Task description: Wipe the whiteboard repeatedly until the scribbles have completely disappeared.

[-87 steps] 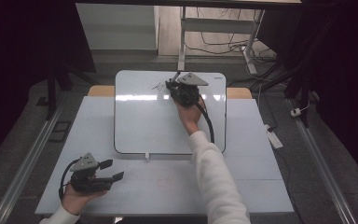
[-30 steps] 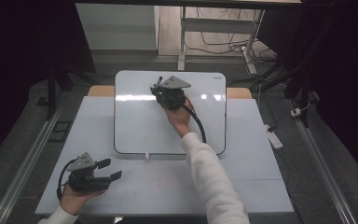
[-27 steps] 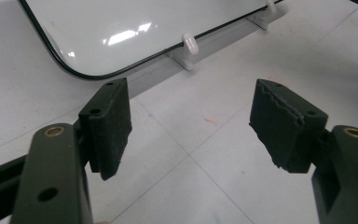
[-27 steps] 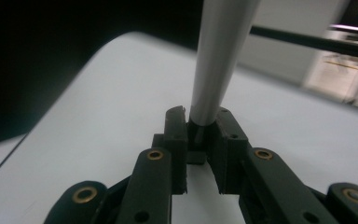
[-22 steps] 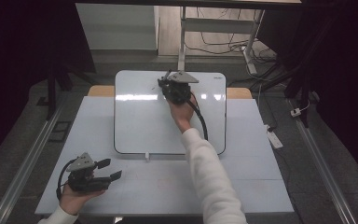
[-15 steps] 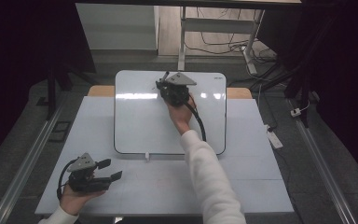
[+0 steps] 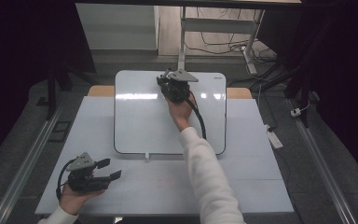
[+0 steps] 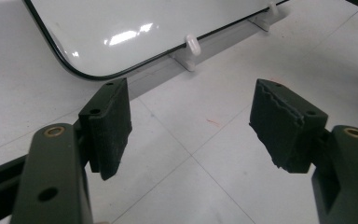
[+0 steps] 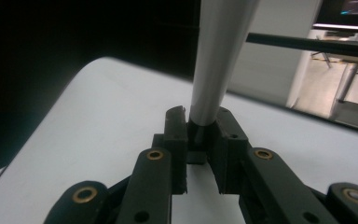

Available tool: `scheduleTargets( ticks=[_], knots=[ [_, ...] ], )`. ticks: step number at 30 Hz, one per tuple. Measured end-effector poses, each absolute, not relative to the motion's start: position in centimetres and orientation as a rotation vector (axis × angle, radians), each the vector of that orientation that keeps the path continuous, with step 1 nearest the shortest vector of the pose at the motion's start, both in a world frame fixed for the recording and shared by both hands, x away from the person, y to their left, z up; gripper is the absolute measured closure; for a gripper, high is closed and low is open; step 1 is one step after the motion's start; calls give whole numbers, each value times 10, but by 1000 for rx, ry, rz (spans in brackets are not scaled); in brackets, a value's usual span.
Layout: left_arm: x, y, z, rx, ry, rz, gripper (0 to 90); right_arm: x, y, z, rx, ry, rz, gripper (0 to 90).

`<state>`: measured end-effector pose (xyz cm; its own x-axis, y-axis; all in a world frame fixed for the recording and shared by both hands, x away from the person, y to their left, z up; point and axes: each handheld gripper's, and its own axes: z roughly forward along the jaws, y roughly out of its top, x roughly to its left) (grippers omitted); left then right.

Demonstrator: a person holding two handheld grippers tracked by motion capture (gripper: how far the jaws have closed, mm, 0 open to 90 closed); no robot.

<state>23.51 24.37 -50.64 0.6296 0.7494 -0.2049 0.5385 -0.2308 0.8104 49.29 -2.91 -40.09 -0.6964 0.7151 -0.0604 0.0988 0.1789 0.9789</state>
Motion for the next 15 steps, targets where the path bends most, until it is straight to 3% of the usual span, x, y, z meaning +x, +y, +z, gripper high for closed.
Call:
scheduleTargets(
  ticks=[5,15],
  knots=[
    [234,242,-506,1916,1013,284,297,481,-10,-409,639,2052,1492,777],
    [233,244,-506,1906,1023,294,297,475,-53,-401,723,2014,1467,776]
  ],
)
